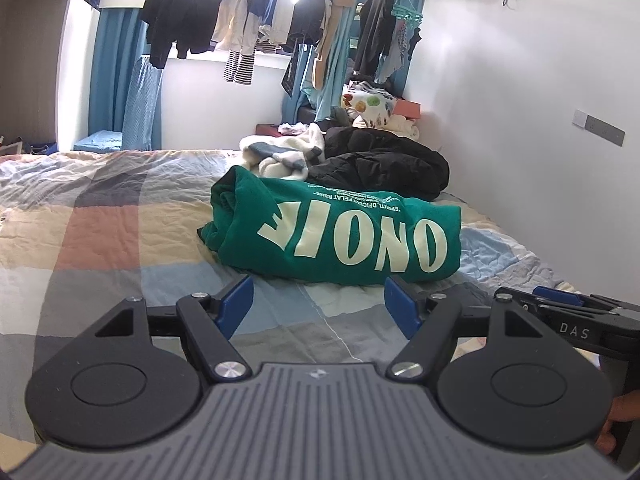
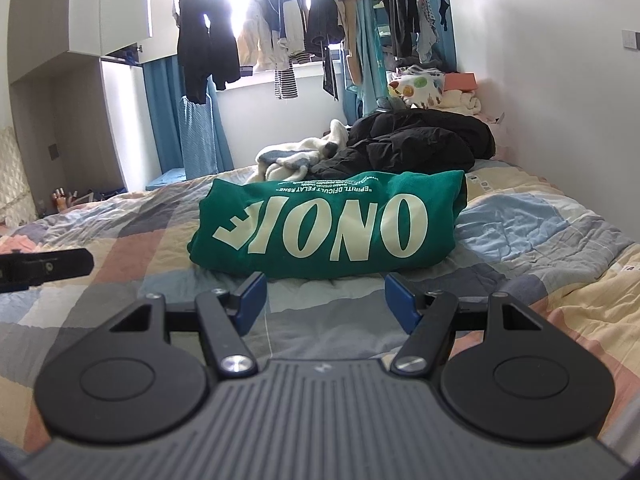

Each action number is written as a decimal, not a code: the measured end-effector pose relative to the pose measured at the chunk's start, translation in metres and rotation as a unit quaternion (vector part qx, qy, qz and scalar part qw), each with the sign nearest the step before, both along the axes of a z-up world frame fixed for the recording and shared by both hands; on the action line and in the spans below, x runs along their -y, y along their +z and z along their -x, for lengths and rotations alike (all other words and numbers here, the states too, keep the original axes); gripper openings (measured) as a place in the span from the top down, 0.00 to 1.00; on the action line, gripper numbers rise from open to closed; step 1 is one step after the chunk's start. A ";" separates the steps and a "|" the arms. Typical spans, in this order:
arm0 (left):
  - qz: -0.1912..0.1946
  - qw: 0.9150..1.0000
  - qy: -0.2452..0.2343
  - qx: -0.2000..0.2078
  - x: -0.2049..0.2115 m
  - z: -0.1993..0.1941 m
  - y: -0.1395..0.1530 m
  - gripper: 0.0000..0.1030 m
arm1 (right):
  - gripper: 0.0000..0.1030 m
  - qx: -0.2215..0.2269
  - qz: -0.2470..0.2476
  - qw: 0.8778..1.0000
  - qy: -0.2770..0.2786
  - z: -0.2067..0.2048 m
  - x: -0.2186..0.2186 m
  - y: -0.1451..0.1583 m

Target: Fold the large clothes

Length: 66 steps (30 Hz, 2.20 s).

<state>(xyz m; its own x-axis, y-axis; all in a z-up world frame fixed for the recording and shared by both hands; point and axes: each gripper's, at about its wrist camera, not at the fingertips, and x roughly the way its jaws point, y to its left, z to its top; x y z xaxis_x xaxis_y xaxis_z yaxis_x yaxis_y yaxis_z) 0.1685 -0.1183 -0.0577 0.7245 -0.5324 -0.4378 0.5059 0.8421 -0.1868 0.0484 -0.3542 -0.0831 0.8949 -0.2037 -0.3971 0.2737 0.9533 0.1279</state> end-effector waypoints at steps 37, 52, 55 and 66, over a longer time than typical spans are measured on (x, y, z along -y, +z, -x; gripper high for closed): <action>-0.048 0.997 0.032 0.041 0.003 0.018 -0.006 0.01 | 0.00 0.012 0.003 1.000 -0.014 0.005 -0.001 0.002; -0.044 0.998 0.038 0.036 0.001 0.019 -0.005 0.01 | 0.00 0.011 0.020 0.999 -0.026 0.007 -0.004 0.002; -0.046 0.998 0.039 0.036 0.002 0.019 -0.005 0.01 | 0.00 0.010 0.022 0.999 -0.027 0.007 -0.004 0.002; -0.053 0.997 0.038 0.032 0.004 0.015 -0.007 0.01 | 0.00 0.010 0.022 0.999 -0.028 0.007 -0.005 0.002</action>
<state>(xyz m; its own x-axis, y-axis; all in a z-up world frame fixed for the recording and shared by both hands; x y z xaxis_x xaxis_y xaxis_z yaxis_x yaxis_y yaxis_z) 0.1535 -0.1223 -0.0646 0.7897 -0.4283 -0.4393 0.4478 0.8918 -0.0645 0.0418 -0.3497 -0.0812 0.8892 -0.2701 -0.3692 0.3243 0.9415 0.0922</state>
